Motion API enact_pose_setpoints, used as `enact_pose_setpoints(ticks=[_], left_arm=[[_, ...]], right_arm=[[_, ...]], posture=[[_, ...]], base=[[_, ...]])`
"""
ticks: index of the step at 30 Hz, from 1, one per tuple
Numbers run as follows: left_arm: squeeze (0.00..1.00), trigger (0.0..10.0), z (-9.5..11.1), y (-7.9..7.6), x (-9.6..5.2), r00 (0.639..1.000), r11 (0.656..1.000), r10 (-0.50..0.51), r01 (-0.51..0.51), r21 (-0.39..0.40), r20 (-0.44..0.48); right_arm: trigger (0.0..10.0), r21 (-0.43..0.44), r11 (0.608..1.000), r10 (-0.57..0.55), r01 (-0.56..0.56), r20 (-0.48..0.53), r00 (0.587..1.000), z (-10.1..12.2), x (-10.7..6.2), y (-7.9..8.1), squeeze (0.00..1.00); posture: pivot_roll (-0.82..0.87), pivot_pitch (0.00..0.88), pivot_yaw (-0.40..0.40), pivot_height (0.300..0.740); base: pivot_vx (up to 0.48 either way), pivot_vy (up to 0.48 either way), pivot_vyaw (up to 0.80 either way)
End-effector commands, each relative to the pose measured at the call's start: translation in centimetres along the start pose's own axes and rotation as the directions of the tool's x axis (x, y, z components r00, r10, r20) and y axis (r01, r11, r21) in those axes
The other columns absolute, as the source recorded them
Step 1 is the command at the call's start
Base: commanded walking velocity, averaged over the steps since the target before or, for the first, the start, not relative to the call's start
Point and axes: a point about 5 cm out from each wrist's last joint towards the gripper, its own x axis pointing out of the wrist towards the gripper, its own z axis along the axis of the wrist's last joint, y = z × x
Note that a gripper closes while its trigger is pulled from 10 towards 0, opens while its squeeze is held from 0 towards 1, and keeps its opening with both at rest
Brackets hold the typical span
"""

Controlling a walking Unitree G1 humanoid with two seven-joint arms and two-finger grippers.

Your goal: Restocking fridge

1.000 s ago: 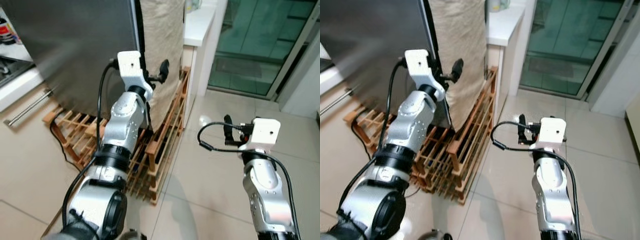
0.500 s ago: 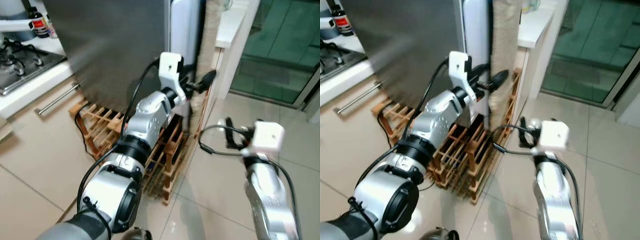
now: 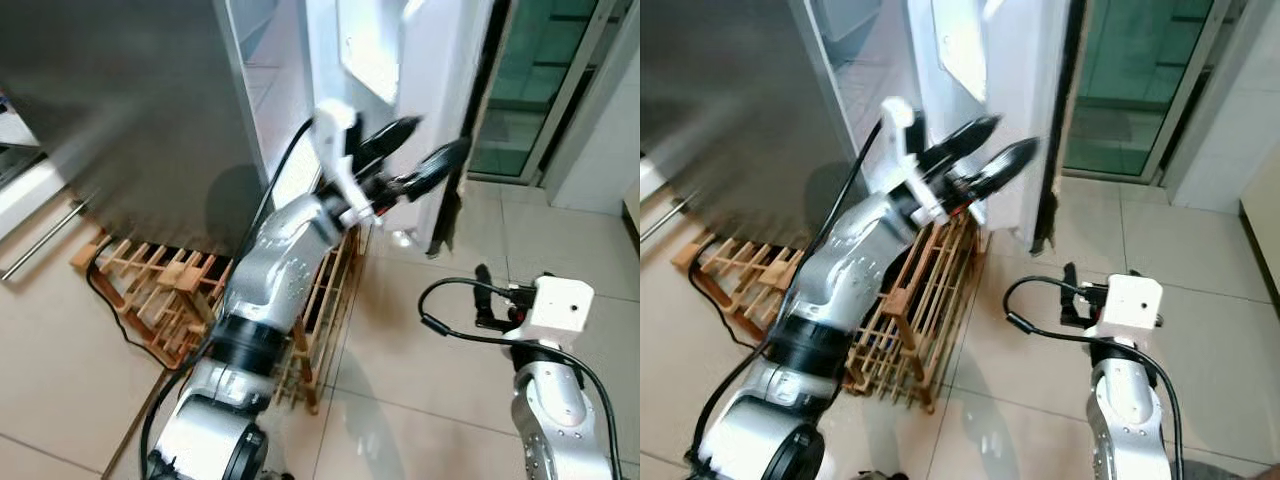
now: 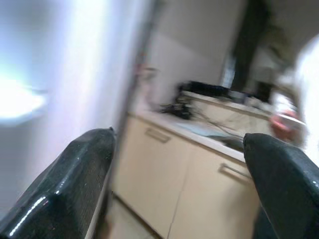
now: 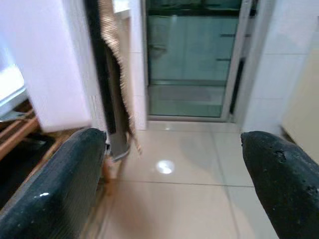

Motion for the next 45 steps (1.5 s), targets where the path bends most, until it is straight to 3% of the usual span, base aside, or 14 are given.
enact_pose_setpoints(ticks=[1,2,4,7,10,17,18,21,22,24,37,39,43,45], left_arm=[[0.00,10.0,2.0,1.3,-1.5,0.995,0.997,0.079,-0.081,0.022,0.056],[0.00,10.0,2.9,2.4,-3.2,0.984,0.985,0.161,-0.165,0.042,0.081],[0.00,10.0,4.6,5.4,-7.9,0.896,0.894,0.420,-0.436,0.106,0.145],[0.00,10.0,5.1,6.4,-9.9,0.840,0.834,0.516,-0.538,0.123,0.169],[0.00,10.0,5.2,7.6,-14.9,0.656,0.617,0.729,-0.753,0.227,0.194],[0.00,10.0,4.4,7.1,-15.7,0.575,0.524,0.798,-0.809,0.267,0.179],[0.00,10.0,4.2,7.1,-15.6,0.539,0.476,0.826,-0.823,0.309,0.166],[0.00,10.0,4.0,7.2,-15.6,0.520,0.456,0.839,-0.832,0.316,0.158],[0.00,10.0,3.5,7.6,-15.8,0.476,0.410,0.870,-0.844,0.344,0.131],[0.00,10.0,3.0,7.9,-15.9,0.446,0.385,0.888,-0.851,0.358,0.107],[0.00,10.0,1.4,7.7,-14.2,0.475,0.423,0.879,-0.815,0.395,0.038],[0.00,10.0,0.5,7.4,-13.2,0.510,0.459,0.860,-0.763,0.454,-0.013],[0.00,10.0,0.5,7.3,-12.9,0.537,0.490,0.844,-0.763,0.422,-0.009],[0.00,10.0,0.7,7.4,-12.9,0.540,0.496,0.842,-0.770,0.402,-0.003]], right_arm=[[10.0,0.014,1.000,0.019,-0.019,0.018,1.000,0.6,0.3,0.4,0.00],[10.0,0.010,1.000,0.027,-0.028,0.020,0.999,0.7,0.6,0.3,0.00],[10.0,0.011,0.999,0.043,-0.044,0.022,0.999,0.8,1.6,0.3,0.00],[10.0,0.013,0.999,0.048,-0.048,0.021,0.999,0.8,2.0,0.3,0.00],[10.0,0.022,0.996,0.087,-0.088,0.028,0.996,1.2,3.4,1.1,0.00],[10.0,0.042,0.992,0.116,-0.118,0.044,0.992,1.5,4.3,2.0,0.00],[10.0,0.051,0.991,0.118,-0.120,0.046,0.992,1.5,4.5,2.2,0.00],[10.0,0.044,0.993,0.110,-0.112,0.042,0.993,1.4,4.7,2.2,0.00],[10.0,0.055,0.996,0.070,-0.072,0.024,0.997,1.3,5.5,1.3,0.04],[10.0,0.073,0.997,0.019,-0.022,0.033,0.999,1.9,6.4,-0.1,0.10],[10.0,0.069,0.993,0.093,-0.099,0.085,0.992,2.9,6.5,0.9,0.19],[10.0,0.070,0.992,0.100,-0.103,0.041,0.994,2.0,6.2,1.2,0.20],[10.0,0.046,0.990,0.128,-0.131,0.051,0.990,1.9,5.9,1.7,0.19],[10.0,0.048,0.989,0.136,-0.139,0.051,0.989,1.8,5.6,2.1,0.29]], posture=[[-0.10,0.000,0.089,0.740],[-0.07,0.000,0.071,0.740],[-0.03,0.000,0.046,0.740],[-0.03,0.000,0.046,0.740],[0.02,0.000,0.022,0.740],[0.03,0.000,0.024,0.740],[0.03,0.000,0.026,0.740],[0.03,0.000,0.035,0.740],[0.02,0.000,0.042,0.740],[0.02,0.000,0.045,0.740],[-0.02,0.000,0.054,0.740],[-0.02,0.000,0.058,0.740],[-0.03,0.000,0.068,0.740],[-0.03,0.000,0.073,0.740]], base=[[0.000,0.000,0.00],[0.000,0.000,0.00],[0.000,0.000,0.00],[0.000,0.000,0.50],[0.000,0.000,0.64],[0.146,-0.347,0.57],[0.315,-0.360,0.51],[0.317,-0.358,0.51],[0.360,-0.315,0.51],[0.366,-0.308,0.51],[0.368,-0.305,0.46],[0.000,0.000,0.42],[0.000,0.000,0.41],[0.000,0.000,0.20]])
